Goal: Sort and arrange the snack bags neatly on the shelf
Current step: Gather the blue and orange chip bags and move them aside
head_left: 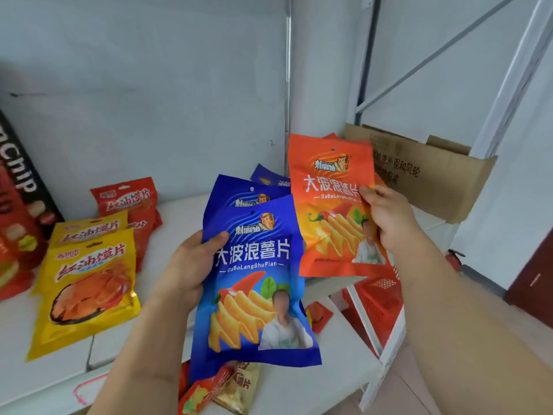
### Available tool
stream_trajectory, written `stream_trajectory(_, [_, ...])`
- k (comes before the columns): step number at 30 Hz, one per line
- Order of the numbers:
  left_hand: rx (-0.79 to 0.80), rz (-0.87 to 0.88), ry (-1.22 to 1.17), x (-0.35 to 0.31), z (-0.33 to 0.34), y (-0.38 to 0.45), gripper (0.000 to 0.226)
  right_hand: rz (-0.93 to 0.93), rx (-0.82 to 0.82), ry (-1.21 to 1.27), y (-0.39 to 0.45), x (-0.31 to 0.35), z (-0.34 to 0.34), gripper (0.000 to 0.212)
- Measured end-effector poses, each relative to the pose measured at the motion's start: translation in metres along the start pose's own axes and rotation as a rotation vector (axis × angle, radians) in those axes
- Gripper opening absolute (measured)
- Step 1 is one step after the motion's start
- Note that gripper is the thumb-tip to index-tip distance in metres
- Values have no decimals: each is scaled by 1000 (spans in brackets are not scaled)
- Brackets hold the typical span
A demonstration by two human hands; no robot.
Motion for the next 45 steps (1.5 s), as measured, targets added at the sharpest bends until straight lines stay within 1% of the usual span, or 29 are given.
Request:
stream_trajectory(5, [-137, 58, -64, 3, 42, 30, 23, -49, 112, -43, 92, 11, -5, 24])
stream_trajectory(9, [-218, 102, -96, 1, 78, 48, 16, -71, 169, -80, 155, 20, -15, 22])
stream_trajectory(13, [-289, 130, -105, 1, 99, 69, 19, -74, 172, -83, 200, 24, -20, 19])
stream_trajectory(17, [-313, 145, -97, -1, 121, 96, 24, -90, 170, -107, 234, 21, -20, 18])
stream_trajectory(22, [-312, 179, -28, -6, 142, 127, 19, -109, 131, -137, 260, 21, -16, 20])
stream_trajectory(25, [-314, 168, -14, -2, 148, 140, 20, -107, 104, -125, 277, 21, -12, 24])
stream_trajectory(28, [-325, 164, -14, 1, 150, 154, 22, -133, 69, -135, 291, 24, -8, 20])
stream_trajectory(30, [-339, 171, -11, 0, 149, 162, 20, -164, 51, -170, 297, 28, -6, 19])
stream_trajectory(35, [-406, 193, -7, -5, 151, 188, 20, -159, 44, -264, 310, 26, 2, 24])
stream_trajectory(39, [-451, 240, 74, -6, 157, 202, 21, -196, 42, -331, 313, 28, 5, 17])
stream_trajectory(40, [-463, 254, 95, -6, 157, 202, 21, -199, 33, -332, 312, 29, 3, 20])
stream_trajectory(43, [-493, 271, 116, -5, 154, 200, 25, -210, 5, -328, 310, 31, -2, 43])
stream_trajectory(45, [-504, 276, 123, -6, 153, 196, 31, -237, -2, -343, 306, 34, -5, 47])
Point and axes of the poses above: each hand's wrist, its own y-axis towards the middle knuckle, its own z-axis out of the palm, x = y × z, the point moved 7 cm from there along y, towards the middle knuckle, and after that the axes turned 11 degrees about -y, right-handed, at the moved point
